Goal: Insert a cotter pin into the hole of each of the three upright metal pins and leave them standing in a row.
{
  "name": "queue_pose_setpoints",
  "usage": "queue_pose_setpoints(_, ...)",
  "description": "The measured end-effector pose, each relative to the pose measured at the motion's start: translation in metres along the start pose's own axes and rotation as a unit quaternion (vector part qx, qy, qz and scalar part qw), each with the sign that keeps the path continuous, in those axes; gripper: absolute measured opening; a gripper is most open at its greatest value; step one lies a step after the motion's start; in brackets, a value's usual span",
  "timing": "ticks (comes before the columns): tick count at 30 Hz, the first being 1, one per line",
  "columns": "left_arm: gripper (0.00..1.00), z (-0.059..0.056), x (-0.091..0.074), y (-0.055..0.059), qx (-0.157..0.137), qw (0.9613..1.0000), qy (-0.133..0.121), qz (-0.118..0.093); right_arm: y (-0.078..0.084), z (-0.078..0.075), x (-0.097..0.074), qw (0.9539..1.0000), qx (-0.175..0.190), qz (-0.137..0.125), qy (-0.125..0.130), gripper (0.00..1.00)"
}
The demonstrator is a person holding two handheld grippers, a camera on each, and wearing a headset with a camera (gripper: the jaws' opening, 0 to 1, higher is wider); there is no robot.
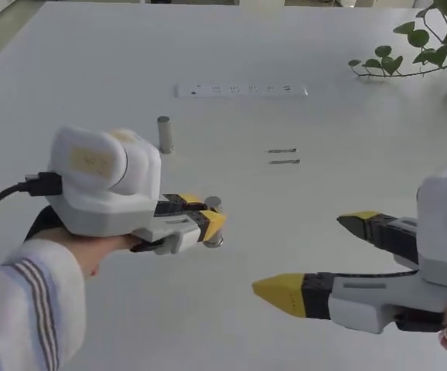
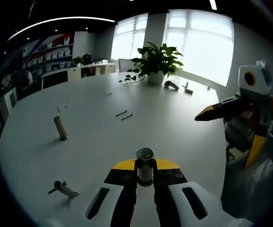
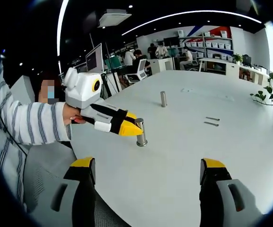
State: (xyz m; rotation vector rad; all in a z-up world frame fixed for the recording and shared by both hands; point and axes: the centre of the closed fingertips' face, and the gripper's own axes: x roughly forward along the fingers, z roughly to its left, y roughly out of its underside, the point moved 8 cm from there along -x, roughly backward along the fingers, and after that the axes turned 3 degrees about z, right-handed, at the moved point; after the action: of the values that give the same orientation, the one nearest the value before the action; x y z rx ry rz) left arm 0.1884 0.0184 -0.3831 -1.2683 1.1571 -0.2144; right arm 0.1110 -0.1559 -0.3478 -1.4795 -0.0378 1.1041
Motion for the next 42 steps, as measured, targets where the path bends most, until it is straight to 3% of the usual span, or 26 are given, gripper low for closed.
queue_pose_setpoints(9, 0.09, -0.005, 0.008, 0.013, 0.016, 0.9998, -0.005, 0.014, 0.004, 0.004, 0.003, 0.9998, -0.006, 0.011, -0.012, 0.90)
queue_pose_setpoints(19, 0.09, -0.008, 0.012, 0.018, 0.043, 0.9989, -0.002, 0.016, 0.007, 0.006, 0.006, 0.9997, -0.006, 0.018, -0.017, 0.90)
queue_pose_setpoints(26, 0.09, -0.005, 0.013, 0.020, 0.069, 0.9975, -0.002, 0.018, 0.008, 0.007, 0.006, 0.9997, -0.006, 0.018, -0.016, 0.90)
queue_pose_setpoints(30, 0.09, -0.004, 0.012, 0.020, 0.102, 0.9947, 0.001, 0.015, 0.009, 0.008, 0.007, 0.9996, -0.006, 0.021, -0.018, 0.90)
queue_pose_setpoints(42, 0.09, 0.006, 0.009, 0.021, 0.125, 0.9917, 0.029, 0.010, 0.011, 0.005, 0.009, 0.9996, -0.002, 0.021, -0.017, 0.90)
